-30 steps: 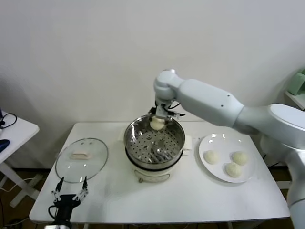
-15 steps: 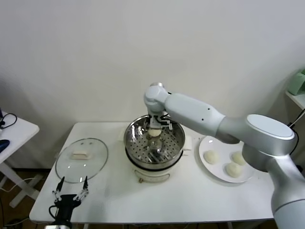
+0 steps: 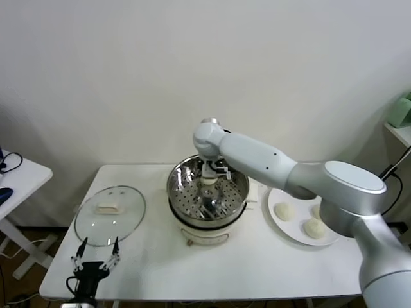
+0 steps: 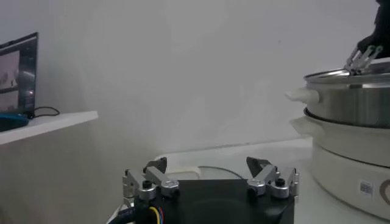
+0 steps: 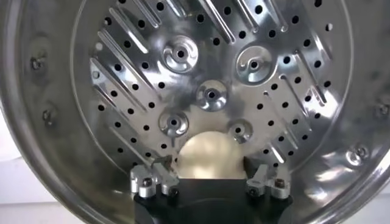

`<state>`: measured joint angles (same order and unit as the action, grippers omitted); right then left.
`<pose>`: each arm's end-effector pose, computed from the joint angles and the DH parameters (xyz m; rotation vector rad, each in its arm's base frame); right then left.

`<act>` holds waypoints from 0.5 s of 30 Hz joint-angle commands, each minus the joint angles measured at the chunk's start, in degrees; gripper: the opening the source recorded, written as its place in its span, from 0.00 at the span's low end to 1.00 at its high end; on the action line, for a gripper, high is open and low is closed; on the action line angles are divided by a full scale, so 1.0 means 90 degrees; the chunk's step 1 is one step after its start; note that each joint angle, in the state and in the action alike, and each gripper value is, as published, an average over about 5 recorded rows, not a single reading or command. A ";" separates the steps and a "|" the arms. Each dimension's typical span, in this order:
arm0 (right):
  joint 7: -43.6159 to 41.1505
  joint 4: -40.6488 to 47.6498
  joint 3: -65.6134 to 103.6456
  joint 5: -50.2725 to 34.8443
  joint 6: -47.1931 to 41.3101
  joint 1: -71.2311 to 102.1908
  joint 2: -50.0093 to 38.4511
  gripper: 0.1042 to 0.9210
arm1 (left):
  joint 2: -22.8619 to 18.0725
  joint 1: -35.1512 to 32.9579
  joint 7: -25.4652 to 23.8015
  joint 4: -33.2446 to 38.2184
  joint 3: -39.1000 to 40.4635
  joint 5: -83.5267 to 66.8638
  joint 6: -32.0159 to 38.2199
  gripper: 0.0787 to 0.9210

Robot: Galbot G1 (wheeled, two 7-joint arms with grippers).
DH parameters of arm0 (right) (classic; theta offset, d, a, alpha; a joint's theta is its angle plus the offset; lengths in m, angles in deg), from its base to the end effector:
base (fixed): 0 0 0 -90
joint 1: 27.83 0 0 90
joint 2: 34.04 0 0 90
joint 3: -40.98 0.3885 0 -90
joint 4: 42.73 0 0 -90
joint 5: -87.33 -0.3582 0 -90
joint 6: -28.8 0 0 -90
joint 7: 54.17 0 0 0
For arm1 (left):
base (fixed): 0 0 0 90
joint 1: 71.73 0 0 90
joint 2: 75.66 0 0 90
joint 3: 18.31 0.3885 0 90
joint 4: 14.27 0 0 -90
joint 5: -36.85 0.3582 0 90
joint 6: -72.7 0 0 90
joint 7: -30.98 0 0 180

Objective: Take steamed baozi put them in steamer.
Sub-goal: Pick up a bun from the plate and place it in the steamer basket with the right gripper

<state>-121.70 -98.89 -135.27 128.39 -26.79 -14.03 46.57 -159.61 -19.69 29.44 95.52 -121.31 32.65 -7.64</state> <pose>0.6150 0.1970 -0.1310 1.7868 -0.0445 2.5284 0.1004 0.1036 -0.4052 0.1813 -2.9975 -0.2114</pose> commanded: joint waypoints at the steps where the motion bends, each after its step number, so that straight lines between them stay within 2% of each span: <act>1: -0.0189 -0.0253 -0.0003 -0.0222 0.0034 -0.0182 -0.0151 0.88 | 0.0000 -0.0002 0.0000 0.0006 -0.0002 0.0001 0.0006 0.88; 8: -0.0390 -0.0985 -0.0316 -0.1889 -0.0403 -0.0980 -0.0872 0.88 | -0.0009 0.0011 0.0004 0.0015 0.0000 -0.0006 -0.0016 0.88; 12: -0.0338 -0.1108 -0.0753 -0.3345 -0.1083 -0.1520 -0.1506 0.88 | -0.0006 0.0038 0.0004 0.0002 0.0022 0.0002 -0.0024 0.88; 15: -0.0292 -0.1122 -0.0850 -0.3972 -0.1537 -0.1716 -0.2041 0.88 | 0.0009 0.0059 0.0004 -0.0017 0.0044 0.0003 -0.0021 0.88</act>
<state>-123.99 -105.53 -138.92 111.92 -32.10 -22.27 38.39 -159.62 -19.16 29.47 95.42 -120.94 32.61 -7.83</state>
